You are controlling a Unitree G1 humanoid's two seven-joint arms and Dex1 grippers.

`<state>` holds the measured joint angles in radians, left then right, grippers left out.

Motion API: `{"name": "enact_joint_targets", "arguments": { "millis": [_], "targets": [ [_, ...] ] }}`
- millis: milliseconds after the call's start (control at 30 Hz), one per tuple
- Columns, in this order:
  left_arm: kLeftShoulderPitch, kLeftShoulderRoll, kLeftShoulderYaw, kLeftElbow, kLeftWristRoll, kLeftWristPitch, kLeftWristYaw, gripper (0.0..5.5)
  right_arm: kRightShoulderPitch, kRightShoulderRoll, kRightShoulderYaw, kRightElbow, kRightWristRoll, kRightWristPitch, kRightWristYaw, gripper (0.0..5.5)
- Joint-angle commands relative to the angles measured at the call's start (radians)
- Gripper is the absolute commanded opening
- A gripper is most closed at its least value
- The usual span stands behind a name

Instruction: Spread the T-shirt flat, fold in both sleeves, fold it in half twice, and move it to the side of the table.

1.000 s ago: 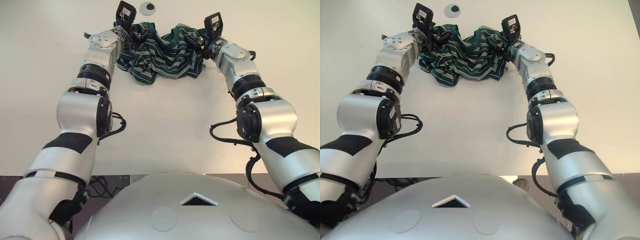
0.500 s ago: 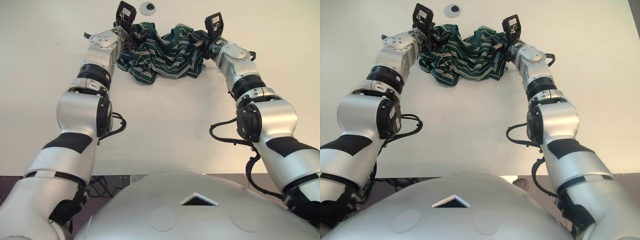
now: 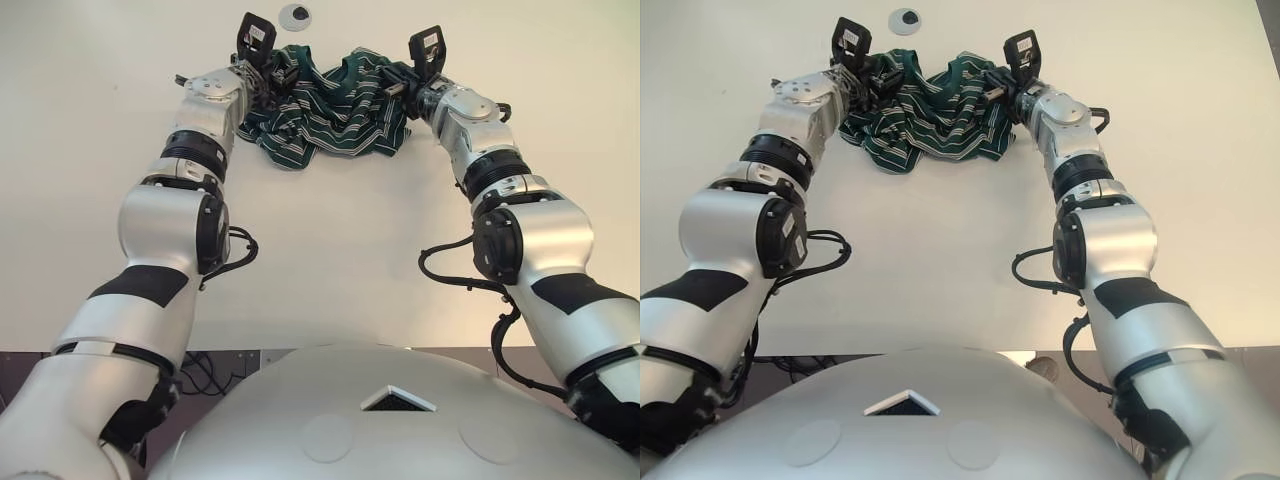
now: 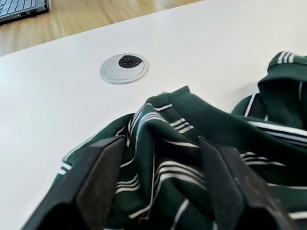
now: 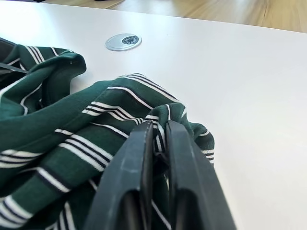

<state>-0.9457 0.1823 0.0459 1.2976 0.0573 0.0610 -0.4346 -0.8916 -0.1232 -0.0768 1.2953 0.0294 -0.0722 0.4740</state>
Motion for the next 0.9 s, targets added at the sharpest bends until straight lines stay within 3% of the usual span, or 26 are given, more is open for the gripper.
{"name": "enact_joint_targets", "arguments": {
  "millis": [33,500,900],
  "targets": [
    [-0.022,-0.003,0.017,0.012,-0.011,0.023,-0.001,2.2,-0.027,0.027,-0.003,0.004,-0.008,0.014,-0.008,0.0],
    [-0.016,0.003,0.043,0.009,-0.017,0.01,-0.015,0.06,-0.022,0.032,-0.009,0.001,-0.006,0.014,-0.008,0.0],
    [-0.057,0.04,0.091,-0.023,-0.073,-0.032,-0.071,0.02,-0.069,-0.003,-0.044,-0.06,0.032,-0.034,0.037,0.0]
  ]
}}
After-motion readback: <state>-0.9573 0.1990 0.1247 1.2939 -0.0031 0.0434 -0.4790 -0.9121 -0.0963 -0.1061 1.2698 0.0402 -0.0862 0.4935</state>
